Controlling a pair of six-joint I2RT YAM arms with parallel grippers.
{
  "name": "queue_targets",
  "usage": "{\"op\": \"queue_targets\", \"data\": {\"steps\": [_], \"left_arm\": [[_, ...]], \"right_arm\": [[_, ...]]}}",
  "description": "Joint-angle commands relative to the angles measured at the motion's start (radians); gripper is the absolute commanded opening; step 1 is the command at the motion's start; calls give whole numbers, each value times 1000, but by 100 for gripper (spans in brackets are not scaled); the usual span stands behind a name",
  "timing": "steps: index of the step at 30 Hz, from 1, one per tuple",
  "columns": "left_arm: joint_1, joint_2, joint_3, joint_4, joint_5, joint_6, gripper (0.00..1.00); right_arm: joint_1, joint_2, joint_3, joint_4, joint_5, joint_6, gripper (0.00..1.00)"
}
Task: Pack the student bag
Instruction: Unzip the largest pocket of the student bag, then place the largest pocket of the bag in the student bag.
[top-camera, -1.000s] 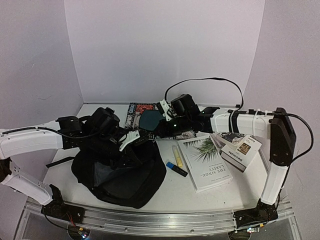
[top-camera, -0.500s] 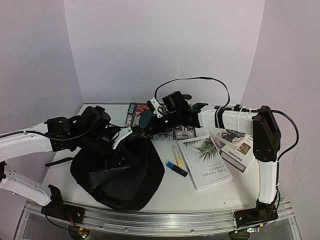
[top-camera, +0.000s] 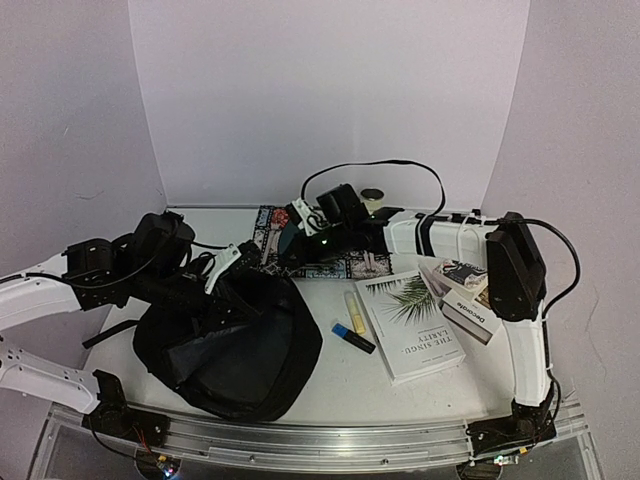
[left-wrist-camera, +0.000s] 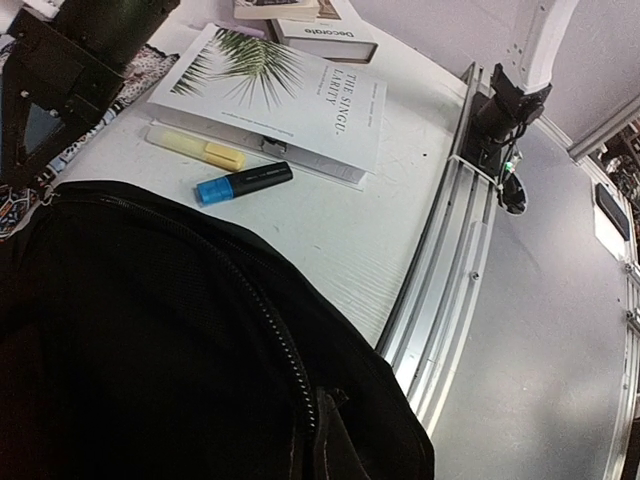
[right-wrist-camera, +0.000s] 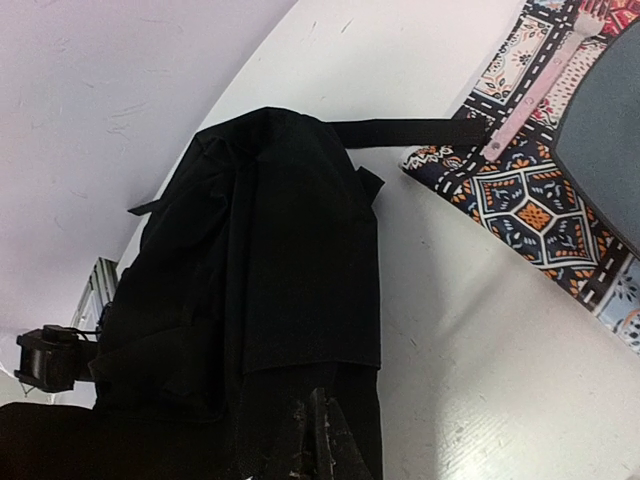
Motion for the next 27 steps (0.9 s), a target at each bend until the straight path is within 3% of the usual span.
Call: {"op": "queue_targets", "data": {"steps": [1, 4, 8, 14, 17, 20, 27], "left_arm": [[-41, -48, 22, -13, 9, -42, 0], [-41, -28, 36, -13, -143, -89, 0], [-39, 9, 66, -9, -353, -149, 0], [-37, 39, 72, 28, -544, -226, 0], [-37, 45, 59, 30, -631, -270, 0], [-13, 49, 40, 31, -695, -322, 0], [145, 124, -36, 32, -697, -380, 3]], "right_arm": [[-67, 43, 43, 68, 57, 32, 0], [-67, 28, 16, 69, 13, 43, 0], [-67, -45, -65, 73, 21, 43, 10], [-67, -195, -228, 73, 77, 25, 34], [-67, -291, -342, 73, 133, 21, 41], [-67, -374, -438, 73, 182, 26, 49], [-72, -578, -686, 64, 309, 90, 67]]}}
